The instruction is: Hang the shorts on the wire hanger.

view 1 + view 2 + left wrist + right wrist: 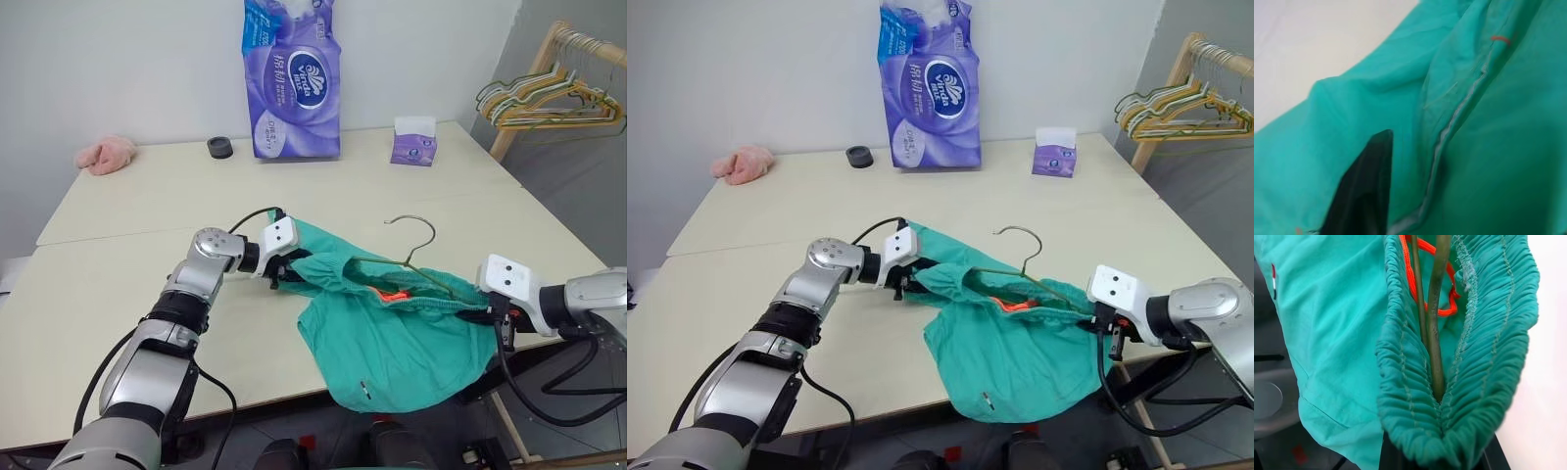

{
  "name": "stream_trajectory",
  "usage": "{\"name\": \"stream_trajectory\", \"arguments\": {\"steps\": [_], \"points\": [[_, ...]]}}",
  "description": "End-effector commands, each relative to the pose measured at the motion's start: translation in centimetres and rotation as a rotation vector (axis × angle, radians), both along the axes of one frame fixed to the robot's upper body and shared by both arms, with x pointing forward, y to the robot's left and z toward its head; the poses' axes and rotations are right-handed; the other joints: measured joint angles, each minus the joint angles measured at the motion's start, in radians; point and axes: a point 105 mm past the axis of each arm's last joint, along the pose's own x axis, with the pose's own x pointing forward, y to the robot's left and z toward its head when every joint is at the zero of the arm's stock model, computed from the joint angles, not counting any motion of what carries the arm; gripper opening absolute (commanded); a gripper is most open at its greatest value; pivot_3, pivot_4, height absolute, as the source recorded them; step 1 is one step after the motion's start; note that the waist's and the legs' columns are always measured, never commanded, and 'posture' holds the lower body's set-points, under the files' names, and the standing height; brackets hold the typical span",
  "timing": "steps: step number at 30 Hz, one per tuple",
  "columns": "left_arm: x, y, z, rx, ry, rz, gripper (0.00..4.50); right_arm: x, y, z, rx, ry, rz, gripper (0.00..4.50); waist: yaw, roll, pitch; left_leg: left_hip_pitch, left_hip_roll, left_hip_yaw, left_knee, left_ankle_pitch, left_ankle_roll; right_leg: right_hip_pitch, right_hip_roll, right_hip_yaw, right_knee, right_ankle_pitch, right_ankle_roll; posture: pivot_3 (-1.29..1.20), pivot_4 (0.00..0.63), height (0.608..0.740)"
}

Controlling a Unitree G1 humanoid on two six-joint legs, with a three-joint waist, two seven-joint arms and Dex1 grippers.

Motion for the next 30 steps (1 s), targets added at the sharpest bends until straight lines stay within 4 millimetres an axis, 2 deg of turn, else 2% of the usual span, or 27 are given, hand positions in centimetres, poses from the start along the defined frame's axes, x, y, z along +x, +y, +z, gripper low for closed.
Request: {"name": "stream_trajectory", "arguments": {"steps": [1, 6, 8, 10, 12, 16, 23, 26, 28, 30], "points": [[1.4, 0.4, 3.0, -0.09, -0.166, 0.073, 3.42, 0.2, 0.5, 1.5, 0.049, -0.044, -0.018, 0.0, 0.001, 0.0, 0.0, 0.0, 0.0, 0.0, 0.0, 0.0, 0.0, 0.0, 0.0, 0.0, 0.0, 0.0, 0.0, -0.21, 0.038, 0.74], [2.7, 2.7, 6.8, -0.189, -0.323, 0.203, 3.42, -0.6, 0.4, 1.5, 0.176, 0.059, -0.182, 0.0, 0.002, 0.0, -0.001, 0.0, 0.0, 0.0, 0.0, 0.0, 0.0, 0.0, 0.0, 0.0, 0.0, 0.0, 0.0, -0.21, 0.041, 0.74], [2.4, 2.6, 7.4, -0.203, -0.331, 0.193, 3.42, -1.2, 0.5, 1.5, 0.235, 0.104, -0.237, 0.0, 0.002, 0.0, -0.001, 0.0, 0.0, -0.001, 0.0, 0.0, 0.0, 0.0, 0.0, 0.0, 0.0, 0.0, 0.0, -0.22, 0.046, 0.74], [1.7, 1.7, 7.8, -0.242, -0.304, 0.154, 3.42, -1.8, 0.3, 1.4, 0.284, 0.139, -0.294, 0.0, 0.005, 0.0, -0.001, 0.0, 0.0, -0.001, 0.0, 0.0, 0.0, 0.0, -0.001, 0.0, 0.0, 0.0, 0.0, -0.23, 0.052, 0.74], [0.0, -0.6, 7.9, -0.29, -0.234, 0.054, 3.42, -2.4, 0.1, 1.5, 0.359, 0.149, -0.369, 0.0, 0.011, 0.0, -0.001, -0.001, 0.0, -0.001, 0.0, 0.0, 0.0, 0.0, -0.001, 0.0, 0.0, 0.0, 0.0, -0.26, 0.061, 0.74], [-2.9, -5.7, 8.1, -0.36, -0.145, -0.11, 3.42, -3.1, -1.7, 1.4, 0.454, 0.089, -0.604, 0.0, 0.015, 0.0, -0.002, -0.001, 0.0, -0.001, 0.0, 0.0, 0.0, 0.0, -0.001, 0.0, 0.0, 0.0, 0.0, -0.3, 0.076, 0.74], [-6.3, -12.3, 8.9, -0.428, -0.08, -0.298, 3.42, -4.6, -5.2, 0.4, 0.482, -0.036, -0.952, 0.0, -0.03, 0.006, -0.002, 0.0, 0.0, -0.001, -0.001, 0.0, 0.0, 0.001, 0.0, 0.001, 0.001, 0.0, 0.002, -0.41, 0.104, 0.74], [-7.0, -13.8, 9.5, -0.459, -0.056, -0.344, 3.42, -5.5, -6.3, 0.1, 0.481, -0.038, -1.02, 0.0, -0.061, 0.009, -0.001, -0.001, -0.002, 0.001, -0.001, -0.001, 0.002, 0.001, 0.0, 0.003, 0.0, -0.001, 0.003, -0.44, 0.112, 0.74], [-7.5, -14.9, 10.1, -0.479, -0.047, -0.377, 3.42, -5.9, -7.4, 0.6, 0.465, -0.059, -1.063, 0.0, -0.085, 0.007, 0.0, -0.001, -0.002, 0.0, -0.001, -0.001, 0.002, 0.001, 0.001, 0.002, -0.001, -0.002, 0.005, -0.47, 0.12, 0.74], [-8.2, -17.0, 11.5, -0.507, -0.071, -0.438, 3.42, -5.6, -10.8, 3.0, 0.437, -0.179, -1.179, 0.0, -0.099, 0.01, 0.004, -0.001, -0.002, -0.002, -0.001, -0.002, 0.004, 0.002, 0.002, 0.001, -0.001, -0.004, 0.006, -0.5, 0.136, 0.74]]}}
